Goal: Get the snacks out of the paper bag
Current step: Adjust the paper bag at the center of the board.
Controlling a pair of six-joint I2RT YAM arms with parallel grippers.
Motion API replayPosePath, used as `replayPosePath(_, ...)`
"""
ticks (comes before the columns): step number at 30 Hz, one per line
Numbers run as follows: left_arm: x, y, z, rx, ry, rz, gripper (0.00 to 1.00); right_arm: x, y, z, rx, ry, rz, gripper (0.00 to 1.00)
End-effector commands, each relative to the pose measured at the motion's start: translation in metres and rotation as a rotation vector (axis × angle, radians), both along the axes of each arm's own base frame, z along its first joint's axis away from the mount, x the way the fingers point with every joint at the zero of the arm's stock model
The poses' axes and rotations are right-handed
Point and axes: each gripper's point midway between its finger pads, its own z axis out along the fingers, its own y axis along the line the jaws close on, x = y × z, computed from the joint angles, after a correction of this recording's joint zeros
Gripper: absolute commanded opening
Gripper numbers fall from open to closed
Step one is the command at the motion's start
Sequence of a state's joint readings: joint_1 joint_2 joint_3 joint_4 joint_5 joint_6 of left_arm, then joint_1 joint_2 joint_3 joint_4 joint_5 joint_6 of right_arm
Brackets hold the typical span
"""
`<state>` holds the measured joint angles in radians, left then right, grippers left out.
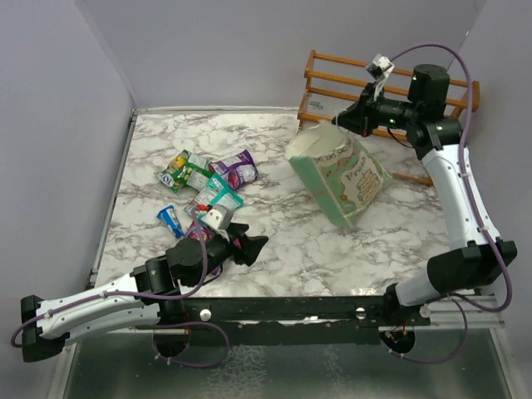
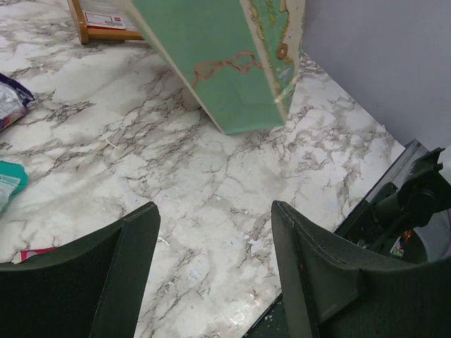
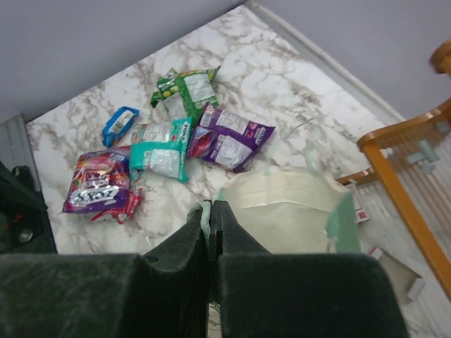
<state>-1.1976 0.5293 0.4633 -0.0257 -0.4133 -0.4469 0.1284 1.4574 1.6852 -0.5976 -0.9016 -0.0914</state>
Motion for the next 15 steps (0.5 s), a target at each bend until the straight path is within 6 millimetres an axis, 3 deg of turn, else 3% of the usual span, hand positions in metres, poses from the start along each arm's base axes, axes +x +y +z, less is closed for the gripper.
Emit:
replayPosePath(1, 0.004, 0.006, 0.018, -0.045, -0.012, 0.035, 0.67, -0.024, 0.054, -0.026, 0.008, 0.143, 0.184, 0.02)
replayPosePath(3, 0.005, 0.008, 0.020, -0.051, -0.014, 0.045, 0.67, -0.049, 0.097, -0.058, -0.062, 0.200, 0.276, 0.02)
replayPosePath(5, 0.005, 0.011, 0.022, -0.053, -0.011, 0.053, 0.66, -0.080, 0.122, -0.091, -0.111, 0.276, 0.405, 0.02)
replayPosePath(8, 0.004, 0.018, 0.021, -0.045, -0.002, 0.068, 0.66, -0.117, 0.120, -0.124, -0.101, 0.348, 0.529, 0.02)
replayPosePath(10, 0.004, 0.021, 0.019, -0.040, -0.001, 0.071, 0.66, -0.135, 0.113, -0.132, -0.080, 0.344, 0.537, 0.02)
replayPosePath(12, 0.002, 0.018, 0.018, -0.049, -0.001, 0.055, 0.66, -0.137, 0.107, -0.142, -0.065, 0.343, 0.451, 0.02)
replayPosePath(15, -0.002, 0.003, 0.016, -0.067, -0.005, 0.000, 0.66, -0.141, 0.104, -0.132, -0.021, 0.271, 0.428, 0.02)
